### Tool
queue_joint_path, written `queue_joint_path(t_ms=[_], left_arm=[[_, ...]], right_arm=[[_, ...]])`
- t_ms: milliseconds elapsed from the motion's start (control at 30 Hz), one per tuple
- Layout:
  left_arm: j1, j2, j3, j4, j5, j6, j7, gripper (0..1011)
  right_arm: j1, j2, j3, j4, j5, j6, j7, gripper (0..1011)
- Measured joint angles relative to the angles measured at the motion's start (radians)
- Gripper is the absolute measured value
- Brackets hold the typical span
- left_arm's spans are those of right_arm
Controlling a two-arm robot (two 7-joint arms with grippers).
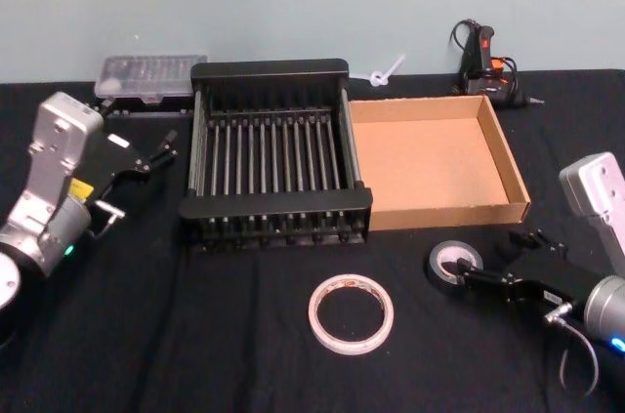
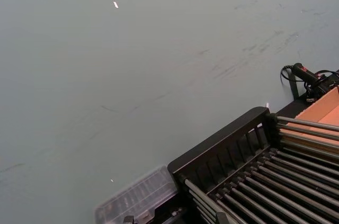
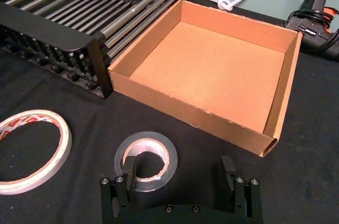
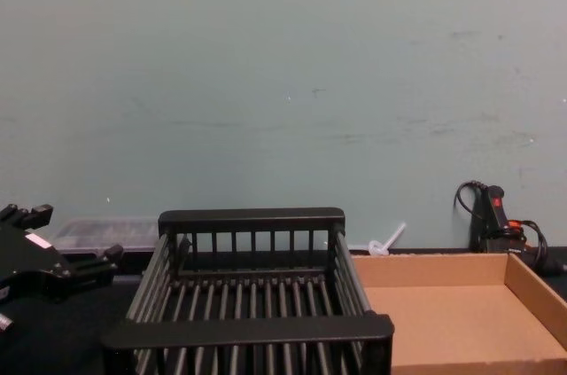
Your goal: Pick up the white tape and place it into the black box , Pick up the silver tape and place it into the brown box.
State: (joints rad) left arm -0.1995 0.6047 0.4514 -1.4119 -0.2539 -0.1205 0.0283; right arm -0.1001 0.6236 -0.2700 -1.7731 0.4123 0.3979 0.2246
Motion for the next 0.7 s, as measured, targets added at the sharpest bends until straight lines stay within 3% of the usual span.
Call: queue_joint_path(t_ms=[700], left_arm=[[0.0,0.0,0.0,0.0,0.0,0.0,0.0,1001]], right_arm=[[0.051,-0.055,0.003,0.076,-0.045,0.027,0.048,1003]])
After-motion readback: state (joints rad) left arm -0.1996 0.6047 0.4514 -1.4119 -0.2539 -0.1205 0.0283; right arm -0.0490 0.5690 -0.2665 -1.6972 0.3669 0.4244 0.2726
